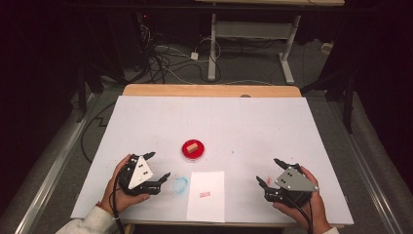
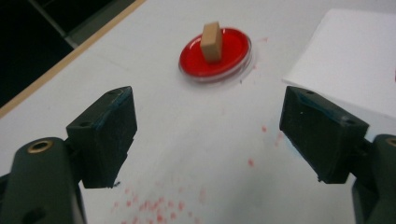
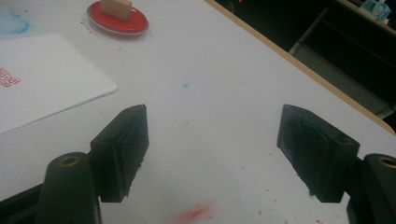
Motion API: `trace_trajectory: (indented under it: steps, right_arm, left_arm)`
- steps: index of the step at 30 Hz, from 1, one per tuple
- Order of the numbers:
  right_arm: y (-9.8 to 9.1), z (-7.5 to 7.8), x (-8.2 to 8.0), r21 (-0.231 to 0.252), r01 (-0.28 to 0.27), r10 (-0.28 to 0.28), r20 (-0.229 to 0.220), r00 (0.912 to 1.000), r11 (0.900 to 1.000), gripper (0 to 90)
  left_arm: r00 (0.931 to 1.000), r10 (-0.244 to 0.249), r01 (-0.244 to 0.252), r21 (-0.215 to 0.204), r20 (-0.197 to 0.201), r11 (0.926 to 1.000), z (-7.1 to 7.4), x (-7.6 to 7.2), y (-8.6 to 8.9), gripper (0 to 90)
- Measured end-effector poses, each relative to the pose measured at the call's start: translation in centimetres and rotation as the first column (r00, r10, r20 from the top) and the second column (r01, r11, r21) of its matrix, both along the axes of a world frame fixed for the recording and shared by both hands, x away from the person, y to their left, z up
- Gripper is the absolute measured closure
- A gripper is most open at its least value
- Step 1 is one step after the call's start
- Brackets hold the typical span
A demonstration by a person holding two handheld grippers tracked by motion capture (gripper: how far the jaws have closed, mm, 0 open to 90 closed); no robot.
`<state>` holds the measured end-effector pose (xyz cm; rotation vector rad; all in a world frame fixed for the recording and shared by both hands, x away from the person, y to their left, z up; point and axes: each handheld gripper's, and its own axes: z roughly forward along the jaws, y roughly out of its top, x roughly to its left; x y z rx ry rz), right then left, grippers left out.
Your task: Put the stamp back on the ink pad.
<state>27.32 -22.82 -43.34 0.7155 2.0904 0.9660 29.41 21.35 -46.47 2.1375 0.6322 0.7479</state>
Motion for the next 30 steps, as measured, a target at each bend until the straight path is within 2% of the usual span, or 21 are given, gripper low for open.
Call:
trace_trajectory:
  steps: [4,10,16,30]
  right_arm:
    - [0.03,0.16,-0.16,-0.001,0.003,-0.003,0.009,1.0000,1.0000,25.3]
    - [0.17,0.14,-0.25,-0.004,0.000,0.000,0.009,1.0000,1.0000,25.3]
    - [0.03,0.05,-0.06,-0.003,0.002,-0.002,0.003,1.0000,1.0000,25.3]
    - [-0.07,-0.03,-0.03,-0.004,0.001,-0.001,0.003,1.0000,1.0000,25.1]
  left_arm:
    - [0.9994,0.018,-0.018,-0.006,-0.030,0.9998,-0.57,-0.70,1.09,18.7]
    - [0.9993,0.023,-0.023,-0.020,-0.029,0.9995,-0.51,-0.72,1.26,18.7]
    - [0.9990,0.018,-0.018,-0.009,-0.041,0.9998,-0.72,-0.56,1.14,18.8]
    - [0.9985,0.022,-0.023,-0.017,-0.051,0.9996,-0.76,-0.16,1.19,18.8]
